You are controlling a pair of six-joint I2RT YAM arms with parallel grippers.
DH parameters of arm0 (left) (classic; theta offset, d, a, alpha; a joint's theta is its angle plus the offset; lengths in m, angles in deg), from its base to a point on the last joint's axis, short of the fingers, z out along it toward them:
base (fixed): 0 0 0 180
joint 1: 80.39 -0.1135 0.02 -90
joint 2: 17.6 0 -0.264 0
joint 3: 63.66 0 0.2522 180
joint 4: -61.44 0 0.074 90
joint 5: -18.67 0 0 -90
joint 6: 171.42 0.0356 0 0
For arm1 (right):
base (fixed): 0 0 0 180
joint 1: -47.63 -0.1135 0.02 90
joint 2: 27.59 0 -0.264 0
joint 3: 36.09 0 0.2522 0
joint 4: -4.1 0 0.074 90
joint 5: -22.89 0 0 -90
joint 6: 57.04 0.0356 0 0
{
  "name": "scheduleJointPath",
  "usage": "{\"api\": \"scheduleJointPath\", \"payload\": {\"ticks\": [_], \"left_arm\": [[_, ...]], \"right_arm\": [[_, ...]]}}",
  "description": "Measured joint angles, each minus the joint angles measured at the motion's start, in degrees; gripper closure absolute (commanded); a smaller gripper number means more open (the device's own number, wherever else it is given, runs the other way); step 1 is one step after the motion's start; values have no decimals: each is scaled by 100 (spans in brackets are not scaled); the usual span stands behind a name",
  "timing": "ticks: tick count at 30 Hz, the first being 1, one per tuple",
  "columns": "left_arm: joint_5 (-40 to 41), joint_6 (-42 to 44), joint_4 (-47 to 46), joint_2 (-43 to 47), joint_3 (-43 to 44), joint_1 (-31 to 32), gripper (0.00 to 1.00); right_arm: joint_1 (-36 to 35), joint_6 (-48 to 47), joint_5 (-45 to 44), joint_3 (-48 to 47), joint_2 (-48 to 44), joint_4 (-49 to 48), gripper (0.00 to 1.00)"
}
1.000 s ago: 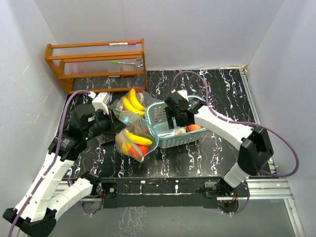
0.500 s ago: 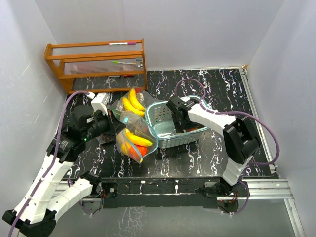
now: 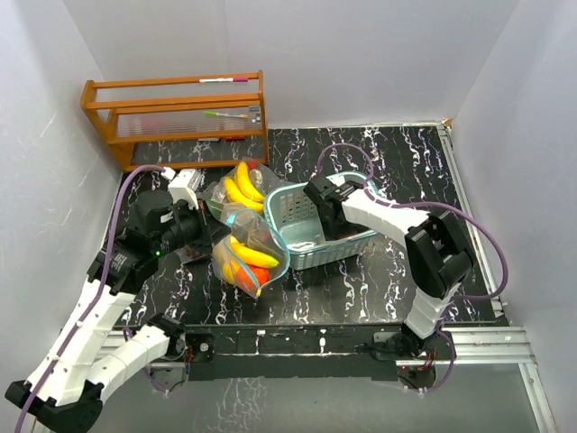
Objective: Place the food in the zip-top bag and seal the zipper
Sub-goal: Pick up the fake fruit from the bin, then place the fake fruit in the zipper food storage bag.
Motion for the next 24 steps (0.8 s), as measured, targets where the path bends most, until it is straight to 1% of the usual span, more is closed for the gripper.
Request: {"api": "scheduleJointPath", "payload": {"ticks": [5, 12, 15, 19, 24], "left_arm": [[15, -2, 2, -33, 0, 0, 100], [96, 20, 26, -173, 0, 0, 100], [120, 20, 31, -221, 0, 0, 100], [127, 20, -7, -304, 0, 0, 100], [120, 15, -72, -457, 0, 0, 100]], "right_arm": [[11, -81, 358, 0, -487, -136, 68], [11, -267, 1388, -11, -1912, -566, 68], [11, -411, 2024, -11, -2568, -833, 68], [11, -629, 3390, 105, -3397, -1456, 68], [-162, -660, 4918, 426, -3936, -2328, 68]]}}
